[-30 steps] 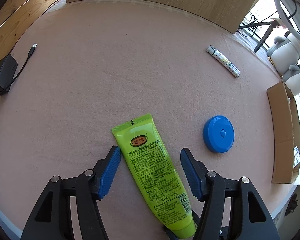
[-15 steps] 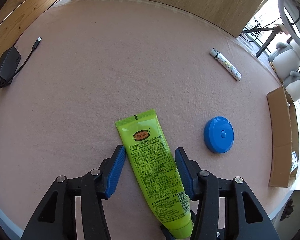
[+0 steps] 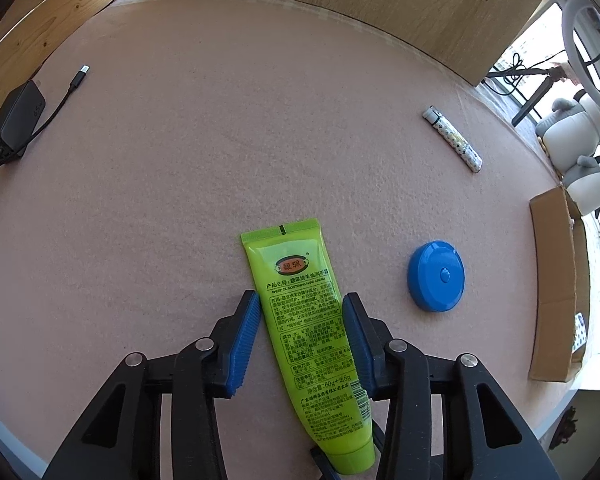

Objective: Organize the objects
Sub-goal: 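Grasp the lime-green tube by its cap end with the right gripper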

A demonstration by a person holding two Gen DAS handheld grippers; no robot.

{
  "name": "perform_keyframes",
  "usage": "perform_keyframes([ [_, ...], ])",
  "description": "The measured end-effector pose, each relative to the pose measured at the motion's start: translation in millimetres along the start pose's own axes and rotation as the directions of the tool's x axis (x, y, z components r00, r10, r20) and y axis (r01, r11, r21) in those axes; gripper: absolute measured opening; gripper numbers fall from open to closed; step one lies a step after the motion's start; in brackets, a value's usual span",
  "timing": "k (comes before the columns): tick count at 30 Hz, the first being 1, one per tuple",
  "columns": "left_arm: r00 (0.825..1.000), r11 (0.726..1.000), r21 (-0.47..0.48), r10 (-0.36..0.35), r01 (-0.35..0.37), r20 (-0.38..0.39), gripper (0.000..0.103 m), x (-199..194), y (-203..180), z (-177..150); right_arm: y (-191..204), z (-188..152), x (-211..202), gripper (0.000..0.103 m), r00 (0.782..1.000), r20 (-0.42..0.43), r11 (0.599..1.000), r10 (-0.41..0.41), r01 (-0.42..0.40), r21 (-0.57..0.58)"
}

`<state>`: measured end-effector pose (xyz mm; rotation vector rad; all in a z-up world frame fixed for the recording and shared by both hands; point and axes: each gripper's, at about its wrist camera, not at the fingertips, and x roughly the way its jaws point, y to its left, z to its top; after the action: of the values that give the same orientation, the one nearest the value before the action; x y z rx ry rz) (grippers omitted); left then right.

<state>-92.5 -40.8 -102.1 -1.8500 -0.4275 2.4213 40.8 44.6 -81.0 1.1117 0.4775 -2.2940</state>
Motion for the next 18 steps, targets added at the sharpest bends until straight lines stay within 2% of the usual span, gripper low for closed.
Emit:
perform_keyframes([
  [4,1.000,0.999,-0.028,-0.027,0.027,-0.008,0.041,3.4,0.4,5.2,3.6,2.7,-1.0,0.025,1.000,0.001,1.000,-0.007,0.007,-0.007],
  [8,1.000,0.999,-0.025,-0.029,0.029,0.002,0.040,-1.0,-2.3,7.6,6.9,5.1,-3.9,0.026,1.000,0.009,1.000,-0.014,0.014,-0.016],
  [9,1.000,1.000,-0.015,-0.022,0.021,-0.002,0.042,-0.4,-3.6,7.8,7.9,6.1,-5.2,0.026,1.000,0.013,1.000,-0.016,0.016,-0.019],
  [10,1.000,1.000,-0.003,-0.009,0.009,-0.018,0.050,3.4,-4.7,8.2,9.1,7.1,-6.1,0.026,1.000,0.015,1.000,-0.017,0.018,-0.021],
  [12,1.000,1.000,0.000,-0.004,0.004,-0.010,0.058,5.9,-5.3,6.5,11.2,8.7,-5.6,0.026,1.000,0.010,1.000,-0.012,0.013,-0.025],
  [15,0.999,0.998,0.048,0.031,-0.031,-0.010,0.065,7.8,-14.8,4.7,16.6,10.5,-4.0,0.026,1.000,0.001,0.999,-0.006,0.006,-0.039],
  [17,0.999,0.998,0.055,0.031,-0.030,-0.012,0.064,9.6,-18.5,4.9,18.0,12.2,-4.6,0.026,1.000,0.000,0.999,-0.005,0.005,-0.039],
  [18,1.000,0.998,0.049,0.026,-0.025,-0.013,0.052,8.5,-16.6,6.4,18.0,12.2,-4.8,0.026,1.000,-0.001,0.999,-0.004,0.004,-0.036],
])
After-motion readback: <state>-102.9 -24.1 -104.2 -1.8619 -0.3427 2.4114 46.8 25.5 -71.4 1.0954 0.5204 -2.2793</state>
